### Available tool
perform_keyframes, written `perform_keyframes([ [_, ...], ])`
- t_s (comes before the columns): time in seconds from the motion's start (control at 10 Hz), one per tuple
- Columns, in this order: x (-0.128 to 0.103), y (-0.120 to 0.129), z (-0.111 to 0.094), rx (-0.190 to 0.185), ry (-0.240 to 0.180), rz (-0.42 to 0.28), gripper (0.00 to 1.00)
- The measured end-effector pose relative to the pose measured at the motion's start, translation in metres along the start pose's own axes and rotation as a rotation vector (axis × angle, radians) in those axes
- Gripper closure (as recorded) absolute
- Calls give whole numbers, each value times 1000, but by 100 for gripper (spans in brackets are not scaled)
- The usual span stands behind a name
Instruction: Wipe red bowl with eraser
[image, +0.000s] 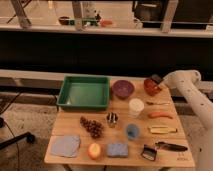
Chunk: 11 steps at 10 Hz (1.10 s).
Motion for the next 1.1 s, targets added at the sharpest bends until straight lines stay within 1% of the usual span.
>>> perform_keyframes([
  [0.1, -2, 0, 3, -2, -2, -1, 91],
  [0.4, -19, 5, 11, -17, -26, -19, 91],
  [0.7, -31, 14, 14, -37, -46, -35, 91],
  [0.9, -39, 24, 12, -53, -57, -47, 91],
  [1.1, -36, 34, 4, -71, -58, -56, 91],
])
